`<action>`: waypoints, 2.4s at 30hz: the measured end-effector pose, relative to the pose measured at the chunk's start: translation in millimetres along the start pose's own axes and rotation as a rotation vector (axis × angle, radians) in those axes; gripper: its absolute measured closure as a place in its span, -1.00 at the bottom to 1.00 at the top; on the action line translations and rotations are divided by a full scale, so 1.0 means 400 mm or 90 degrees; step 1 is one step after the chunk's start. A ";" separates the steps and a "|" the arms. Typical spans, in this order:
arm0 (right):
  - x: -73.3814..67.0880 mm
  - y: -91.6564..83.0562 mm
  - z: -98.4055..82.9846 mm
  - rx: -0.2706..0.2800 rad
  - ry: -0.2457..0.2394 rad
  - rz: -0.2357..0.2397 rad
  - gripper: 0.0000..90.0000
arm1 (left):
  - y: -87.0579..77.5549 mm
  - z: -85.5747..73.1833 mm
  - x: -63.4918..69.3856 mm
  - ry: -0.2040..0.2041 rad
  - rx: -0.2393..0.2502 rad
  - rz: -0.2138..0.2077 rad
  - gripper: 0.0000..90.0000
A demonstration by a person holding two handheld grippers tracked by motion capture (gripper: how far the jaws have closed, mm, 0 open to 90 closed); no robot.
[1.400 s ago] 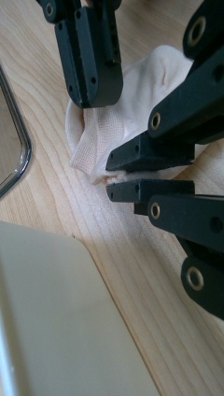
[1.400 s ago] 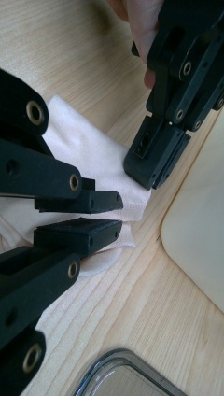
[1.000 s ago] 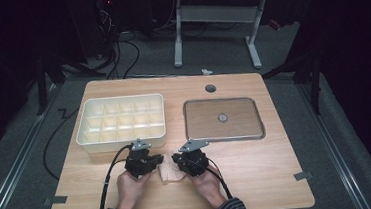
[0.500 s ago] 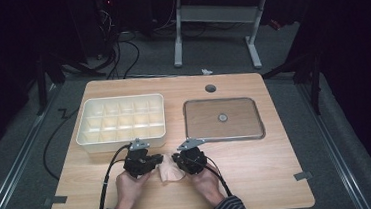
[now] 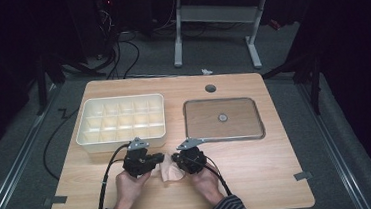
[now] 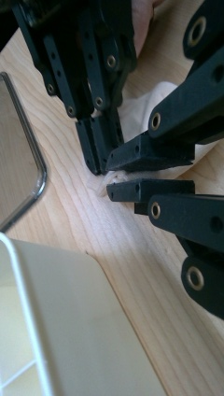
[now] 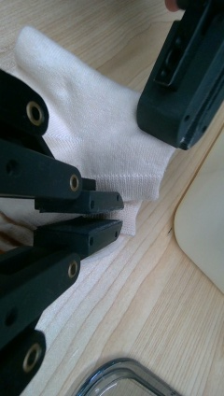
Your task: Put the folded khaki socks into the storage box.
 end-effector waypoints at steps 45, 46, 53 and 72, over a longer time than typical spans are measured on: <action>-0.001 -0.077 -0.007 0.040 -0.002 -0.027 0.30 | 0.001 0.018 0.003 0.000 0.002 0.024 0.89; 0.001 -0.078 -0.012 0.039 0.002 -0.028 0.28 | 0.001 0.018 0.004 0.000 0.002 0.024 0.89; 0.005 -0.049 -0.038 0.011 0.021 -0.008 0.41 | 0.000 0.019 0.006 0.000 0.004 0.022 0.89; -0.010 -0.017 -0.028 -0.015 -0.008 0.005 0.68 | -0.008 0.042 0.020 0.003 0.011 0.006 0.89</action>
Point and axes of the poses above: each handheld gripper's, and its own axes: y roughly forward along the jaws, z roughly out of its top, x roughly to its right, the point moved 4 cm from there along y, roughly forward along the jaws, and after that the axes turned 7 degrees about z, right-handed, at the moved point
